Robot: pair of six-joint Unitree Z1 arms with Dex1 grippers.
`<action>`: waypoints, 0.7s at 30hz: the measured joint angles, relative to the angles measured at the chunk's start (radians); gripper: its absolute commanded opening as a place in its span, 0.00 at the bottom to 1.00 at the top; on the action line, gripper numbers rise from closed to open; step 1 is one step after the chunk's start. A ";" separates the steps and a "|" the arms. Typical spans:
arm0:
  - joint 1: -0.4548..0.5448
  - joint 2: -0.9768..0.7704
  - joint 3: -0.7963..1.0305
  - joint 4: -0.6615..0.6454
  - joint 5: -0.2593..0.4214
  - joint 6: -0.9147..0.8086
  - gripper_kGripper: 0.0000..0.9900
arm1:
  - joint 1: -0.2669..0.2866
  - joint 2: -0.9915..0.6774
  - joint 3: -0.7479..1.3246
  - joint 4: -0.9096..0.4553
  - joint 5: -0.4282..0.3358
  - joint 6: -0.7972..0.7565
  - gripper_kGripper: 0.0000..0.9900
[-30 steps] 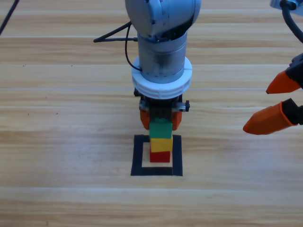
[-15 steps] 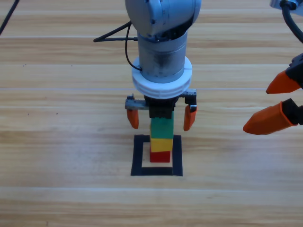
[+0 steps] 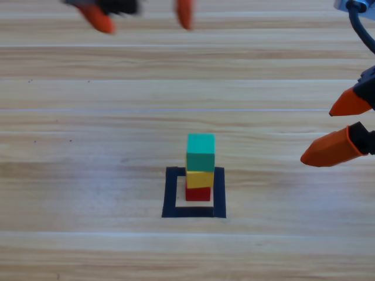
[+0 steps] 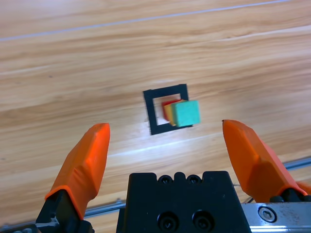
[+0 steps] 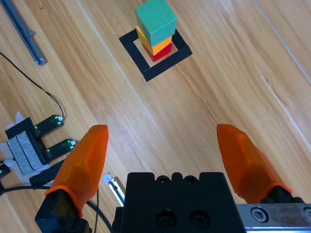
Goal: Stack the blocks in the rectangular block: red at the bottom, yellow in the middle, green on top
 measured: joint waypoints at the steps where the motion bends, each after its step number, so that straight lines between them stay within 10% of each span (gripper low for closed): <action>1: -0.007 -0.054 0.056 -0.019 0.021 0.014 1.00 | 0.000 0.000 0.000 0.000 0.000 0.000 0.99; 9: -0.118 -0.396 0.740 -0.515 0.046 0.193 1.00 | 0.000 0.000 0.000 0.002 0.000 0.000 0.99; 21: -0.196 -0.535 1.141 -0.902 0.061 0.316 1.00 | 0.000 0.000 0.000 0.005 -0.005 0.000 0.99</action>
